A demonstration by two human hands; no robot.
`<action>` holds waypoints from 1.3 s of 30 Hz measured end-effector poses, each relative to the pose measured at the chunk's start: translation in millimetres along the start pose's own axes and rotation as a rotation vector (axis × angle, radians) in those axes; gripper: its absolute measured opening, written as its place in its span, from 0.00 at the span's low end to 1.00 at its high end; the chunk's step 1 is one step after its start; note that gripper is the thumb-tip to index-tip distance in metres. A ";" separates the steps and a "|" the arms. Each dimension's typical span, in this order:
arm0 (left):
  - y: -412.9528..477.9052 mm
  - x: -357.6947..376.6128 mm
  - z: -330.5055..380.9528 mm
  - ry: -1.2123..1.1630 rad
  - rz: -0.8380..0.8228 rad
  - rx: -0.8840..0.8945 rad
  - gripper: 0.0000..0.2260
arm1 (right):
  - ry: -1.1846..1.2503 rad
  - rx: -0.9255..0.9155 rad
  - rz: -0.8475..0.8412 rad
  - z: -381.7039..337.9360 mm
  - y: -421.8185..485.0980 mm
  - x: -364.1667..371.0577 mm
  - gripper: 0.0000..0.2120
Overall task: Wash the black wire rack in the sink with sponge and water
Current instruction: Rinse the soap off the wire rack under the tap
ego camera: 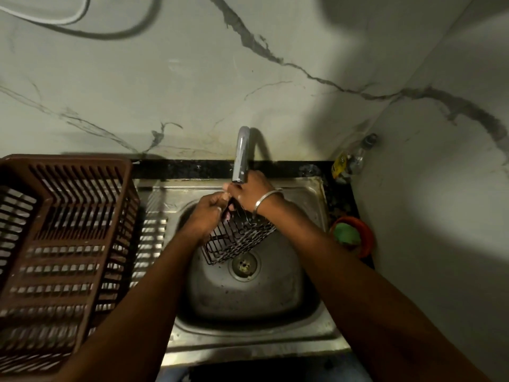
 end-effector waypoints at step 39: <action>-2.0 -13.6 20.8 -0.429 0.094 0.113 0.21 | -0.244 -0.072 0.099 24.0 3.2 -7.8 0.23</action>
Point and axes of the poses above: each hand's wrist, its own y-axis towards the middle knuckle, its own x-axis out of the palm, z = x × y, the point moved 4 cm from there along y, towards the middle knuckle, and after that the axes turned 8 degrees about -y, right-handed, at the moved point
